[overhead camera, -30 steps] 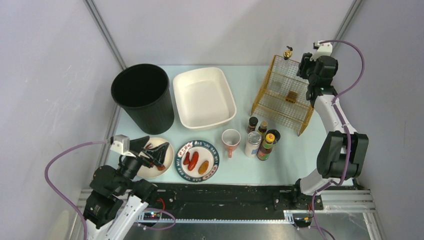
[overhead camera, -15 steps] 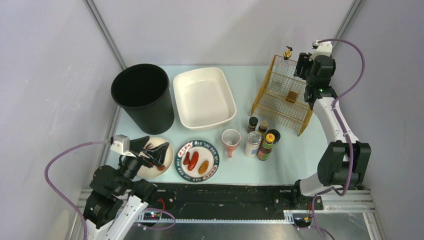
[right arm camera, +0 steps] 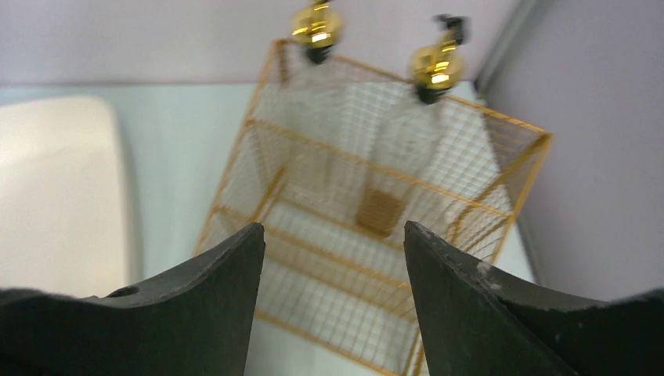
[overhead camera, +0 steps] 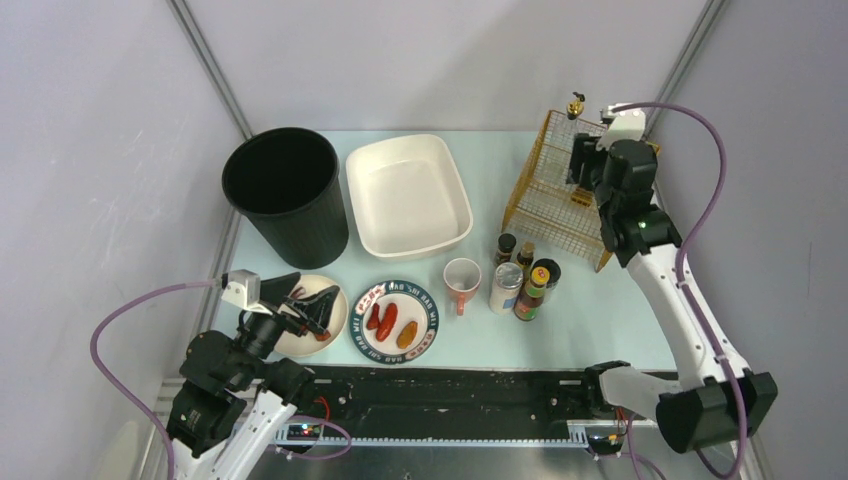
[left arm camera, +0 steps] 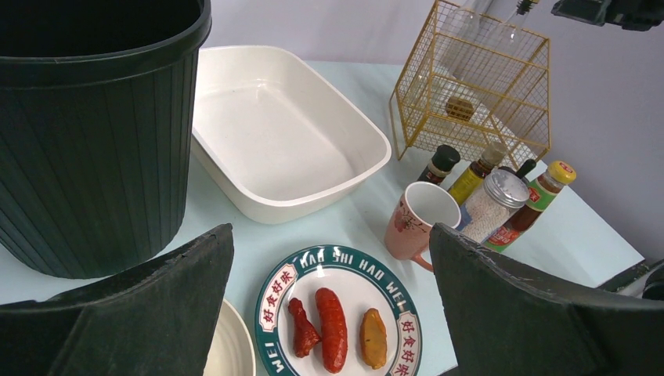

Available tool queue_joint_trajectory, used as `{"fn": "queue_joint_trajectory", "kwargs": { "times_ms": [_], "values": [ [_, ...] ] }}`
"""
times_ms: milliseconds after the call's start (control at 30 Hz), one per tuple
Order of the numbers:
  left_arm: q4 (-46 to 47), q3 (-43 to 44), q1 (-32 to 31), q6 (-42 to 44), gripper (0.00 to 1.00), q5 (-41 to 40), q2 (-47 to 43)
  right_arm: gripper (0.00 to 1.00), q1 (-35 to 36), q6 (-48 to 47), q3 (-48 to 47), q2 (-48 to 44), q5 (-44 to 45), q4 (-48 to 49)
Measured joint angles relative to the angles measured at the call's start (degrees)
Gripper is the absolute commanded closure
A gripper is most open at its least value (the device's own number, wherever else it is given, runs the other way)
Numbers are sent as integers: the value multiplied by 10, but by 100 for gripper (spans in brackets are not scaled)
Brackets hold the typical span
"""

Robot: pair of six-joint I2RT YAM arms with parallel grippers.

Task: Clear the kitchen counter

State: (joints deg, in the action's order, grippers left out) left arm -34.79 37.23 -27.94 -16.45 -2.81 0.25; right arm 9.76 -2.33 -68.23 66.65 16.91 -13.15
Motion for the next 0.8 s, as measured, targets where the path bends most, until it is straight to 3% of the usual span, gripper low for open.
{"fn": "queue_joint_trajectory", "kwargs": {
  "times_ms": [367,433,533,800],
  "values": [
    [0,0,0,0,2,-1,0,28,204,38,0,-70,-15,-131],
    [0,0,0,0,2,-1,0,24,239,57,0,-70,-5,-160],
    [0,0,0,0,2,-1,0,3,269,93,2,-69,11,-200],
    [0,0,0,0,2,-1,0,1,304,209,19,-107,77,-291]
  ]
}}
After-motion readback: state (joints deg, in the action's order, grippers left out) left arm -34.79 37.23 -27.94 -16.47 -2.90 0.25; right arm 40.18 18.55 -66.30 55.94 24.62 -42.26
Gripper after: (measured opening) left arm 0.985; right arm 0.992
